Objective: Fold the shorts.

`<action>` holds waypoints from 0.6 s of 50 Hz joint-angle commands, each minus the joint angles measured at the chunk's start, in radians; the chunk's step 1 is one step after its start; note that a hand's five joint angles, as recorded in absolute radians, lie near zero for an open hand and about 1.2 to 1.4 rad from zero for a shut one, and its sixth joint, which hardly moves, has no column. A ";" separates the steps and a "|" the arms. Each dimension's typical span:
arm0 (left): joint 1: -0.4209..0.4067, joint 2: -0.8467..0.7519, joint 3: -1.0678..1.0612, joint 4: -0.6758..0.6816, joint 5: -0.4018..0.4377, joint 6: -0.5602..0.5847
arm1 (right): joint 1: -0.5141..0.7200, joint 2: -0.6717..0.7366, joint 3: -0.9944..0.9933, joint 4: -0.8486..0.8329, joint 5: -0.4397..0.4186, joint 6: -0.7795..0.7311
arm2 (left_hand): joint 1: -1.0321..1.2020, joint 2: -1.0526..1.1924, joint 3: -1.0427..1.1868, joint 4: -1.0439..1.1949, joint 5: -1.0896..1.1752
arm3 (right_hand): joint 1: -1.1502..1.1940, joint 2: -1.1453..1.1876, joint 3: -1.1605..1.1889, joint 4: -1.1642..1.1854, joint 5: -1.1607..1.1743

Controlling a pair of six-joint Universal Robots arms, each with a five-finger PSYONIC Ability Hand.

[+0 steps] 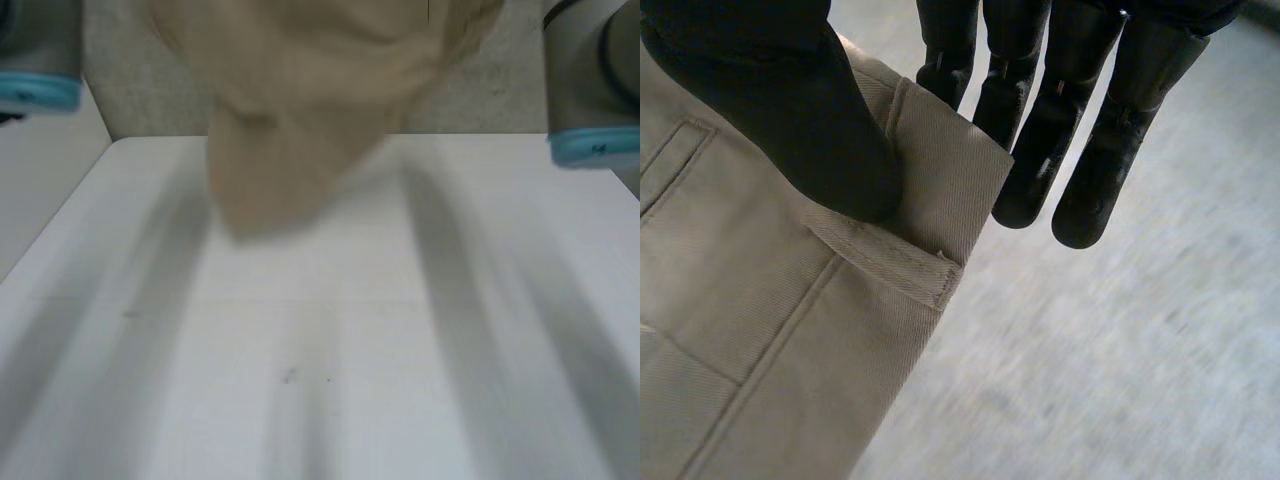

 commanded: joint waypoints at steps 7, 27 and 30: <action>0.005 0.141 -0.460 0.059 0.009 -0.071 | -0.004 -0.026 0.214 0.117 -0.018 -0.003 | 0.265 0.196 0.204 0.199 0.249 | 0.426 0.216 0.211 0.203 0.246; 0.007 -0.008 -1.036 -0.093 0.096 -0.074 | -0.013 0.178 0.561 0.324 -0.104 -0.144 | 0.265 0.196 0.204 0.199 0.249 | 0.426 0.216 0.211 0.203 0.246; 0.005 0.039 -1.064 -0.171 0.159 -0.074 | -0.014 0.123 0.596 0.390 -0.118 -0.156 | 0.265 0.196 0.204 0.199 0.249 | 0.426 0.216 0.211 0.203 0.246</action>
